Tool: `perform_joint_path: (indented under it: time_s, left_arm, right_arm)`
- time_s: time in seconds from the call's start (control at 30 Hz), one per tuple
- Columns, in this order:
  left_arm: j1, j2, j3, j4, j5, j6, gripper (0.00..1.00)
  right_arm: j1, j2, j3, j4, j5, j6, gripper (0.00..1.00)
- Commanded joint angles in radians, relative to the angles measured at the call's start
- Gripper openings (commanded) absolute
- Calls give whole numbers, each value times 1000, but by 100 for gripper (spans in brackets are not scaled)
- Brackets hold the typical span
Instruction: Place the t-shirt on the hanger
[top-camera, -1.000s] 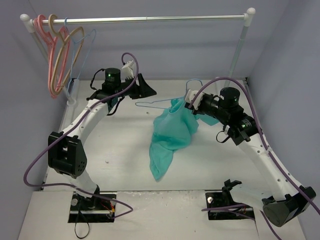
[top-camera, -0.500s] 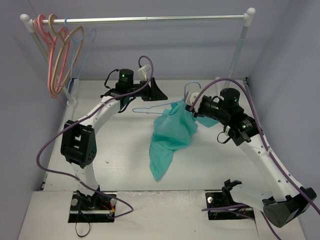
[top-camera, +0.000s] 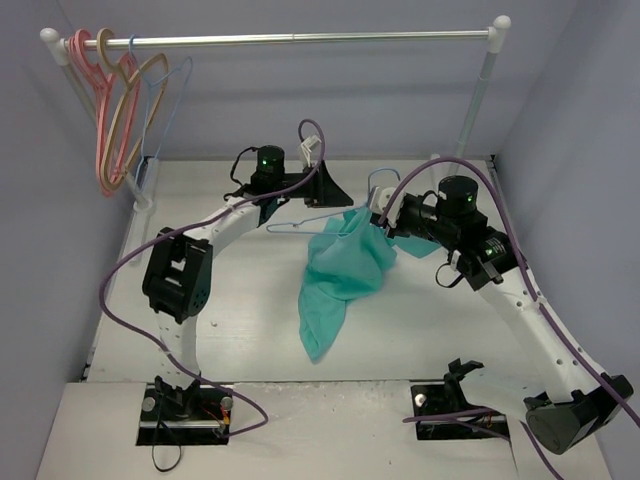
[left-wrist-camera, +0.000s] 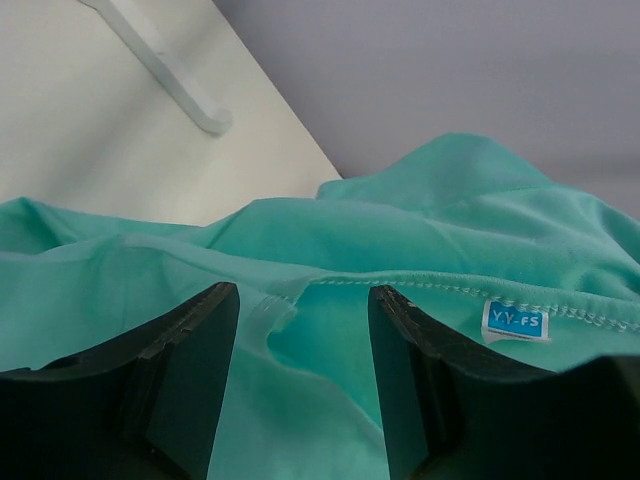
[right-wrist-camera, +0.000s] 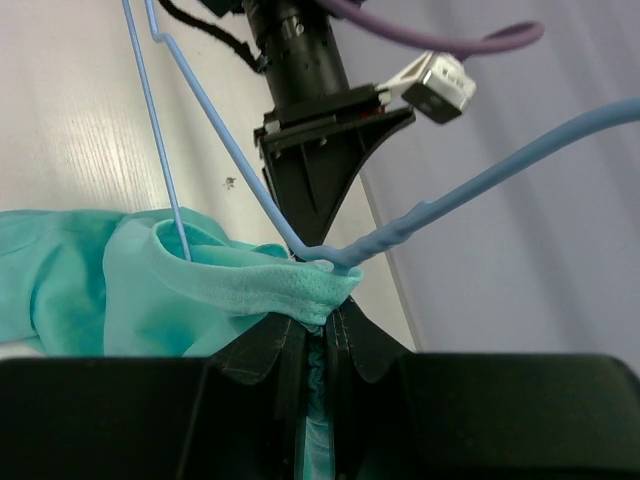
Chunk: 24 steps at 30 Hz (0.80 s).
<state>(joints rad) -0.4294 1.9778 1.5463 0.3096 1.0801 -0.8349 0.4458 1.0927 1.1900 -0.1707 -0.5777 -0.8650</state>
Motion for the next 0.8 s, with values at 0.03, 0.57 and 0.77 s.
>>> perform_joint_path:
  time_s: [0.03, 0.57, 0.77]
  left_arm:
    - [-63, 33, 9, 296, 144, -173, 53]
    - [-11, -57, -193, 604, 94, -330, 0]
    - [83, -269, -161, -188, -213, 233, 0]
  right_arm:
    - [-2, 18, 60, 86, -24, -19, 0]
    - [-7, -8, 8, 118, 48, -14, 0]
    - [-10, -17, -27, 142, 94, -8, 0]
